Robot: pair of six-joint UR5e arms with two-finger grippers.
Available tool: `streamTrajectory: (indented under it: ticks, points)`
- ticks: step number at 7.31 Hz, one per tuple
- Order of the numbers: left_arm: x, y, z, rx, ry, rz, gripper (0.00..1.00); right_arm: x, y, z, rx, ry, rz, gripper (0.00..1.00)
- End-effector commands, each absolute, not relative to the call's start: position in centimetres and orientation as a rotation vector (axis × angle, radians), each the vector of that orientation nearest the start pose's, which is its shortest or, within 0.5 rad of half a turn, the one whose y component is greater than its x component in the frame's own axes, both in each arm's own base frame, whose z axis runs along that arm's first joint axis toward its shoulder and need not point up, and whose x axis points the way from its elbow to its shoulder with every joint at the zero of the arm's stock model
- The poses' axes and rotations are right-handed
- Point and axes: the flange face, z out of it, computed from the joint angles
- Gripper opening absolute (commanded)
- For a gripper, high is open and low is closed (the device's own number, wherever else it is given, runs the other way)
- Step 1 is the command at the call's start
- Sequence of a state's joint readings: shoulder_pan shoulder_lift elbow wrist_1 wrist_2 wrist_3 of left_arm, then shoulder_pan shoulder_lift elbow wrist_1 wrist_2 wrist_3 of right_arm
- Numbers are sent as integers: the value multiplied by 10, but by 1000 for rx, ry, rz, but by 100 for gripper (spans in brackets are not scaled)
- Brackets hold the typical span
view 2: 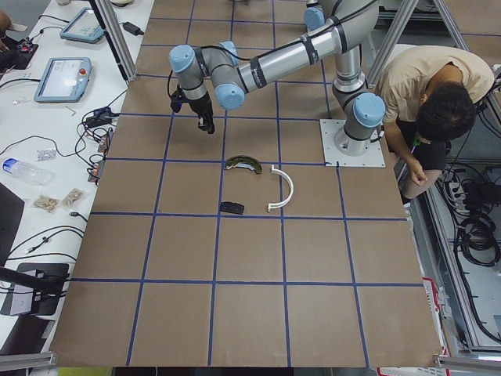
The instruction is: Place bearing gear from tray to pile
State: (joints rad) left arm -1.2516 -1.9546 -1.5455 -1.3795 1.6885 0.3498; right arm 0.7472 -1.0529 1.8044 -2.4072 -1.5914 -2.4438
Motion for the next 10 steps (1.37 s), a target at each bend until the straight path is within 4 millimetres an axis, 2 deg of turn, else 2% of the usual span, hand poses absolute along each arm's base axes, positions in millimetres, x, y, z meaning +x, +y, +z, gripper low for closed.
streamTrajectory:
  ticks: [1, 2, 3, 5, 6, 7, 8, 9, 10]
  points:
    - [148, -591, 285, 24, 3090, 362, 0, -354, -507, 176, -2329, 2227, 47, 9]
    - [162, -582, 275, 33, 3101, 389, 0, -354, -507, 179, -2335, 2239, 39, 0]
    - [180, -572, 264, -9, 3110, 395, 0, -354, -507, 179, -2290, 2277, 45, 0]
    - [190, -557, 239, -1, 3113, 380, 0, -351, -506, 213, -2243, 2396, 46, 0]
    - [199, -547, 225, -34, 3109, 350, 0, -346, -502, 220, -2026, 2585, 28, 0]
    - [201, -539, 213, -17, 3103, 325, 0, -334, -505, 240, -1899, 2707, -7, 0]
    - [196, -529, 199, -18, 3109, 338, 0, -300, -521, 260, -1827, 2782, -31, 0]
    - [195, -525, 192, -23, 3098, 304, 0, -269, -538, 268, -1749, 2843, -80, 0]
    - [191, -519, 187, -22, 3100, 314, 0, -229, -555, 267, -1573, 2921, -131, 0]
